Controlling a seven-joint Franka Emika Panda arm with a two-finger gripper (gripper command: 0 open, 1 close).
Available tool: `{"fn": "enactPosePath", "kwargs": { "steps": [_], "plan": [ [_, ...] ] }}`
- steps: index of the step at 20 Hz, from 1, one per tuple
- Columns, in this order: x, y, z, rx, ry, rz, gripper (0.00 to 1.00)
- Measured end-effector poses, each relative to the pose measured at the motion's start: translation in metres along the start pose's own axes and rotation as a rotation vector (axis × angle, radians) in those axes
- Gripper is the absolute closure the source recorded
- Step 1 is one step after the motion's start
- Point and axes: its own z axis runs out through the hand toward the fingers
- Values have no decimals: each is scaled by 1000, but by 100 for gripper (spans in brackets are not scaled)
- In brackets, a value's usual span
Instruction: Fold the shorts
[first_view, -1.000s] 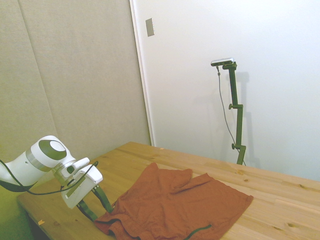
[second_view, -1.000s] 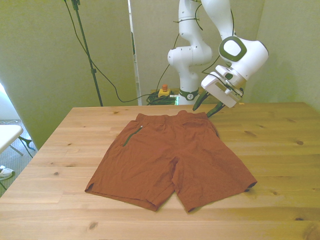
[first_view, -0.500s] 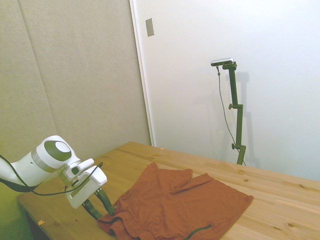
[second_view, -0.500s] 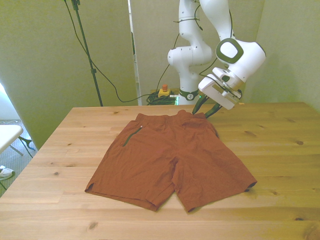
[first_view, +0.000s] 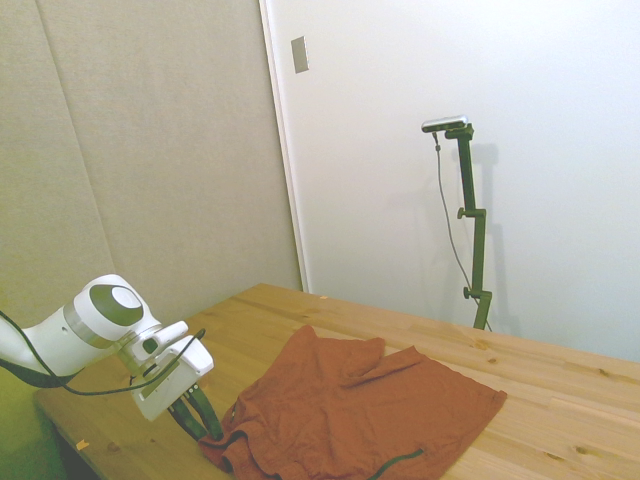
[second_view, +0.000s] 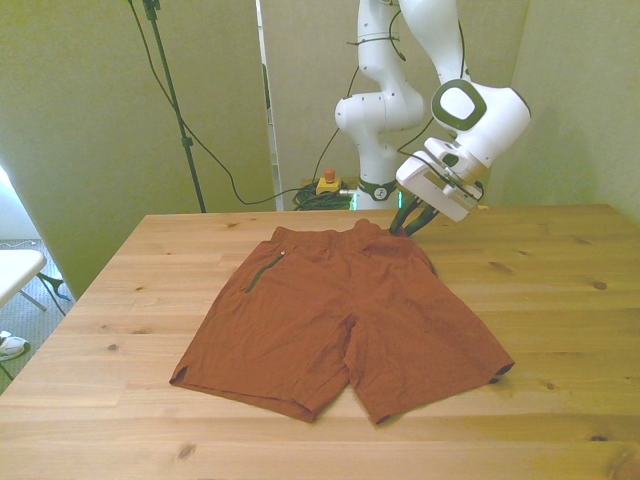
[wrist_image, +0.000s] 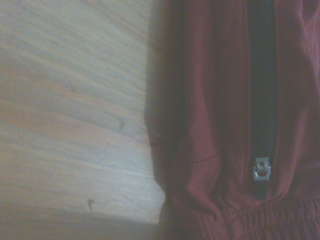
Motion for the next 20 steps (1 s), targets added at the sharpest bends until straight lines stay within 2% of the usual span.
{"fn": "enactPosePath", "kwargs": {
  "steps": [8,15,20],
  "plan": [
    [9,8,-11,30,17,46,100],
    [54,61,-48,171,15,228,100],
    [109,123,-40,230,-32,375,100]
  ]
}}
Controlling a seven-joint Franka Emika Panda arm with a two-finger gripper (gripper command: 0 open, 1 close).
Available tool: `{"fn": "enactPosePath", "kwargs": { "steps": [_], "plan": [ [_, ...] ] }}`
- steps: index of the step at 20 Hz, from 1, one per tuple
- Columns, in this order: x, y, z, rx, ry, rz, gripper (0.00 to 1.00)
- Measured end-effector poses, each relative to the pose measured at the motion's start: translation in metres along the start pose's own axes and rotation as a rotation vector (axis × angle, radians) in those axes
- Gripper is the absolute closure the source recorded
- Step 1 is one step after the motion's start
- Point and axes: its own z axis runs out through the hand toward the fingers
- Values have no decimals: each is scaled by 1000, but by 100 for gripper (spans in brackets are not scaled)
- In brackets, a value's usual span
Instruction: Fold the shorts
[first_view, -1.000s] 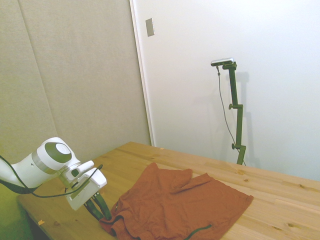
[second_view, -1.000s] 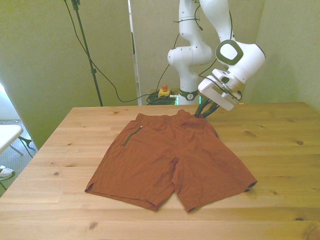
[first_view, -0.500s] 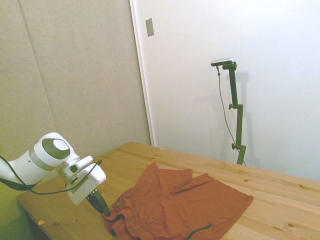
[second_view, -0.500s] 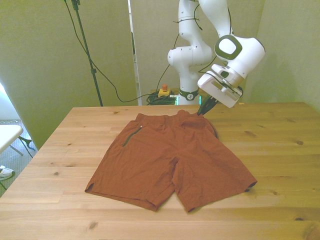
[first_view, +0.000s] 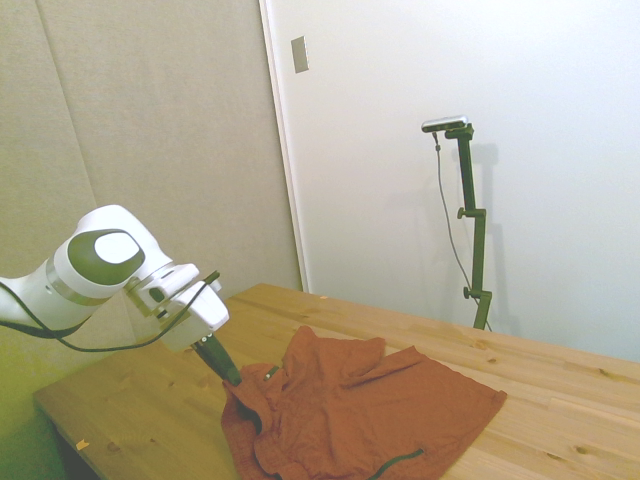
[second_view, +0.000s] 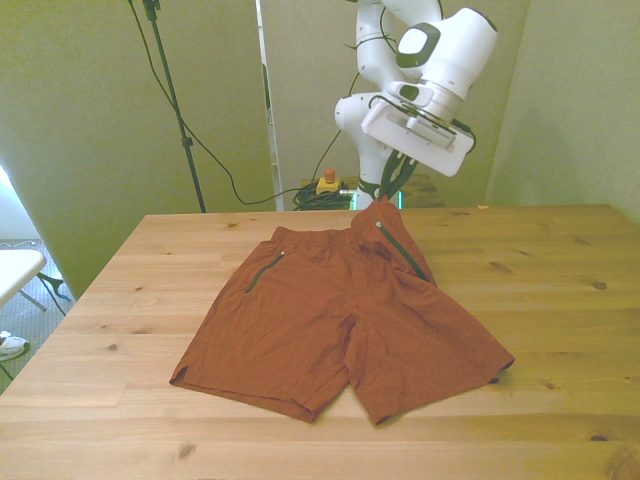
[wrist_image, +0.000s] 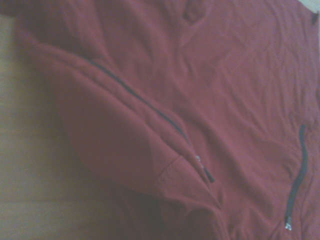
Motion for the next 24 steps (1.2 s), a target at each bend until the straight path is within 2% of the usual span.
{"fn": "enactPosePath", "kwargs": {
  "steps": [7,10,11,14,18,21,24],
  "plan": [
    [60,59,15,-1,-47,118,100],
    [78,93,39,-19,-75,163,100],
    [82,104,53,-28,-91,179,0],
    [86,123,104,-59,-147,222,0],
    [91,126,162,-119,-217,234,0],
    [98,127,178,-141,-233,239,0],
    [99,128,181,-147,-235,239,0]
  ]
}}
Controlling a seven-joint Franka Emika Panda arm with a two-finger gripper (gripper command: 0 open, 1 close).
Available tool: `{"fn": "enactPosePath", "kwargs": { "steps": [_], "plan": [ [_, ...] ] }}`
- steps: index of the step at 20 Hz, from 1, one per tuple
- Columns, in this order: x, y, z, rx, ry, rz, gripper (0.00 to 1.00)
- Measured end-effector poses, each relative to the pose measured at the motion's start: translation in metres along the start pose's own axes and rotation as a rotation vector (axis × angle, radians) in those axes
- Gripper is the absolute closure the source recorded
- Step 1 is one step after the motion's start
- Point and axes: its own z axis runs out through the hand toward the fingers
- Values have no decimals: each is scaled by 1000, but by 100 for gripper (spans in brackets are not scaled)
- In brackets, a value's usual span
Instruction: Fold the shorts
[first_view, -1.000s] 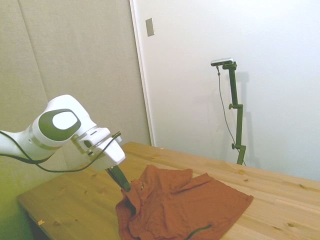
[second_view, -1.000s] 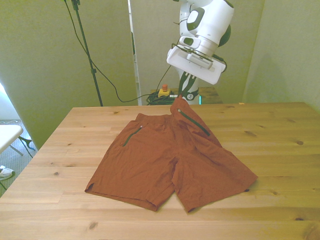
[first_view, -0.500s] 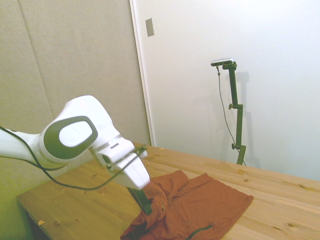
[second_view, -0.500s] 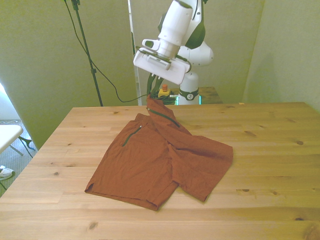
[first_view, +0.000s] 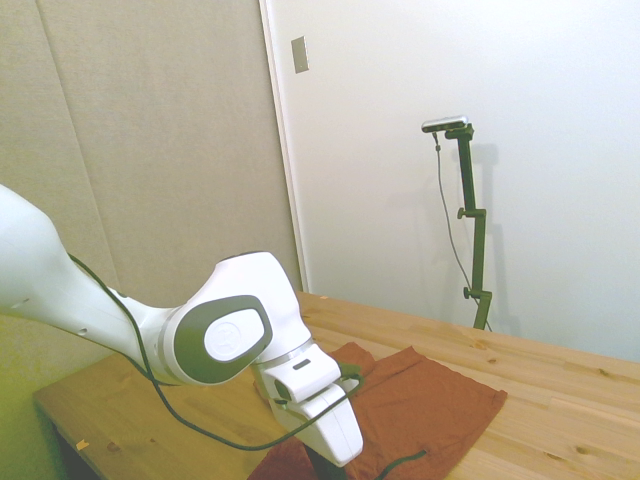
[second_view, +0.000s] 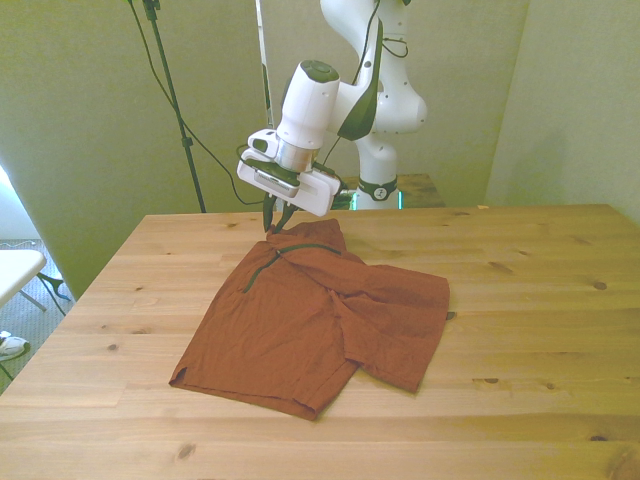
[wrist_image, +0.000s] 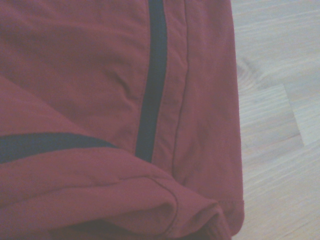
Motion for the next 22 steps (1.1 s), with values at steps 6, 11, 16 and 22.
{"fn": "enactPosePath", "kwargs": {
  "steps": [6,11,16,22],
  "plan": [
    [2,6,-33,46,61,-34,0],
    [-57,-46,-121,161,234,-235,0],
    [-195,-143,-121,201,444,-508,0],
    [-264,-185,-104,254,626,-705,0]
  ]
}}
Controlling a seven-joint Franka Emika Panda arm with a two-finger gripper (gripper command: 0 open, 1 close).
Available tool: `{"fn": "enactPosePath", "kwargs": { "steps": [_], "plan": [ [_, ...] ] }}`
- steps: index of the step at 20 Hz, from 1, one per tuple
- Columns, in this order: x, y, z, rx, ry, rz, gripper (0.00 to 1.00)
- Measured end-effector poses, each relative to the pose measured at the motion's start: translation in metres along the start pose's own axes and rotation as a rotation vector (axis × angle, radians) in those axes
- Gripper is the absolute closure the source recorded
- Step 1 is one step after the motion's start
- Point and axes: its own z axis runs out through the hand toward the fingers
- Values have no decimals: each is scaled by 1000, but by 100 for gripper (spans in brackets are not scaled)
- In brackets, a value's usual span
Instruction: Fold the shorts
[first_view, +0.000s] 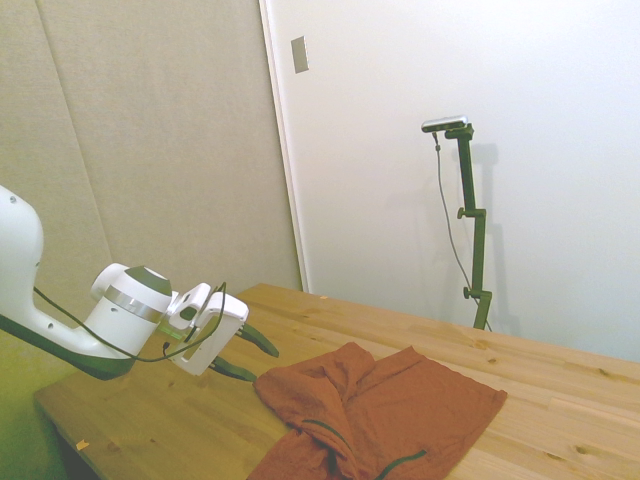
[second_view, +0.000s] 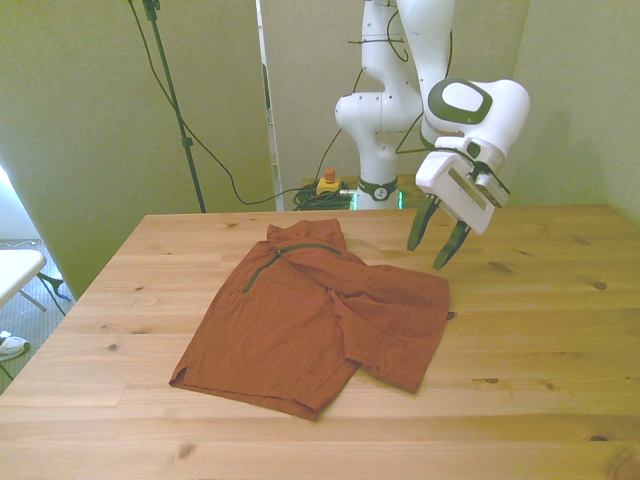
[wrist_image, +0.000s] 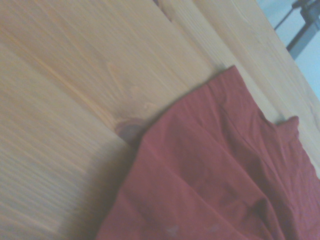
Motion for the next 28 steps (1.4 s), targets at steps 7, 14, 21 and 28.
{"fn": "enactPosePath", "kwargs": {
  "steps": [7,14,21,28],
  "plan": [
    [-16,-15,2,23,-26,-36,0],
    [-5,11,35,-30,-55,6,100],
    [9,21,57,-21,-68,39,100],
    [16,14,55,18,-59,59,100]
  ]
}}
